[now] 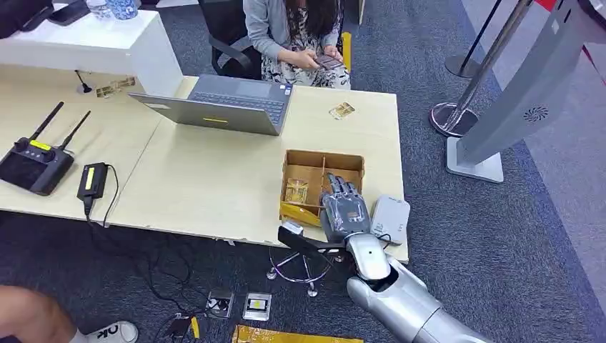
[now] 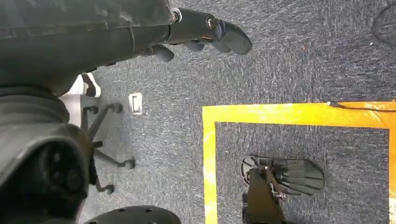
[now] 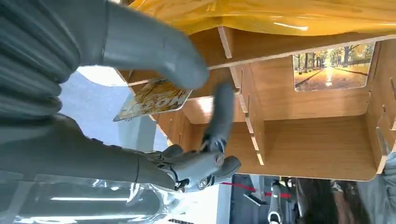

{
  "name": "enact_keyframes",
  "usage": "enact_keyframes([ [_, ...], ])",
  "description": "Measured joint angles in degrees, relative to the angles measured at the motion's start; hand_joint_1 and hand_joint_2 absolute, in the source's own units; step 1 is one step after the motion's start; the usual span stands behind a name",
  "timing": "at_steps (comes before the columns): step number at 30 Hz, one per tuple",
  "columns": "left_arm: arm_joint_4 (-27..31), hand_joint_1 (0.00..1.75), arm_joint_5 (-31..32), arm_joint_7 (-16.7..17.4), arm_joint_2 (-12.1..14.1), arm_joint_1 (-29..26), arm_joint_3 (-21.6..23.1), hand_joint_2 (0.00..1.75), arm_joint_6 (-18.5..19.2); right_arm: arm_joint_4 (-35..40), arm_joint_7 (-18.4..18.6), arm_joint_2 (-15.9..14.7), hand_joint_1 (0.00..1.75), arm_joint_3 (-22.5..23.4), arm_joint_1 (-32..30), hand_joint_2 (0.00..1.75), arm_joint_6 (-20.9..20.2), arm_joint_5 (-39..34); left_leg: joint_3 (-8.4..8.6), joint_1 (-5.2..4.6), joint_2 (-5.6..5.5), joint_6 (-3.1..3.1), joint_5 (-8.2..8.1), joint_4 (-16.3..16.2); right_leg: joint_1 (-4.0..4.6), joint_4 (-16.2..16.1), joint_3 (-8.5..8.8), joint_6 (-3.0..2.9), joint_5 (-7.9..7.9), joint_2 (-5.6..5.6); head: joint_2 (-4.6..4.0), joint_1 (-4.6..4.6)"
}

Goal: Pass the card to the sensor for recognition and then transmit it.

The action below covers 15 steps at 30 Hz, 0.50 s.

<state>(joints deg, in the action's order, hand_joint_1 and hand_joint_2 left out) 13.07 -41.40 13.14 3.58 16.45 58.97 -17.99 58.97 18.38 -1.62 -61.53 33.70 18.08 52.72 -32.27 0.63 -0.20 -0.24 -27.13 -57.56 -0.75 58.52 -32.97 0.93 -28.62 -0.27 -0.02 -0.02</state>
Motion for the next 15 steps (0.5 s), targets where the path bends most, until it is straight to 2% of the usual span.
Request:
enact_keyframes([
  [8, 0.0, 0.0, 0.0, 0.0, -0.1, 0.0, 0.0, 0.0, 0.0, 0.0, 0.6, 0.0, 1.75, 0.3, -0.2, 1.75, -0.5, 1.1, 0.0, 0.0, 0.0, 0.0, 0.0, 0.0, 0.0, 0.0, 0.0, 0.0, 0.0, 0.0, 0.0, 0.0],
  [13, 0.0, 0.0, -0.1, 0.0, -0.2, 0.0, 0.0, 0.0, 0.0, 0.0, -0.8, 0.5, 1.75, 0.4, -0.9, 1.75, -1.6, -1.5, -0.01, 0.0, 0.0, 0.0, 0.0, 0.0, 0.0, 0.0, -0.01, 0.0, 0.0, 0.0, 0.0, -0.02],
  [14, 0.0, 0.0, -0.1, 0.0, -0.2, 0.0, 0.0, 0.0, 0.0, 0.0, -0.9, 0.5, 0.19, 0.4, -0.9, 1.75, -1.6, -1.5, 0.0, 0.0, 0.0, 0.0, 0.0, 0.0, 0.0, 0.0, -0.01, 0.0, 0.0, 0.0, 0.0, -0.02],
  [15, 0.0, 0.0, -0.1, 0.0, -0.2, 0.0, 0.0, 0.0, 0.0, 0.0, -0.9, 0.6, 0.0, 0.4, -0.9, 1.75, -1.6, -1.5, 0.0, 0.0, 0.0, 0.0, 0.0, 0.0, 0.0, 0.0, -0.01, 0.0, 0.0, 0.0, 0.0, -0.02],
])
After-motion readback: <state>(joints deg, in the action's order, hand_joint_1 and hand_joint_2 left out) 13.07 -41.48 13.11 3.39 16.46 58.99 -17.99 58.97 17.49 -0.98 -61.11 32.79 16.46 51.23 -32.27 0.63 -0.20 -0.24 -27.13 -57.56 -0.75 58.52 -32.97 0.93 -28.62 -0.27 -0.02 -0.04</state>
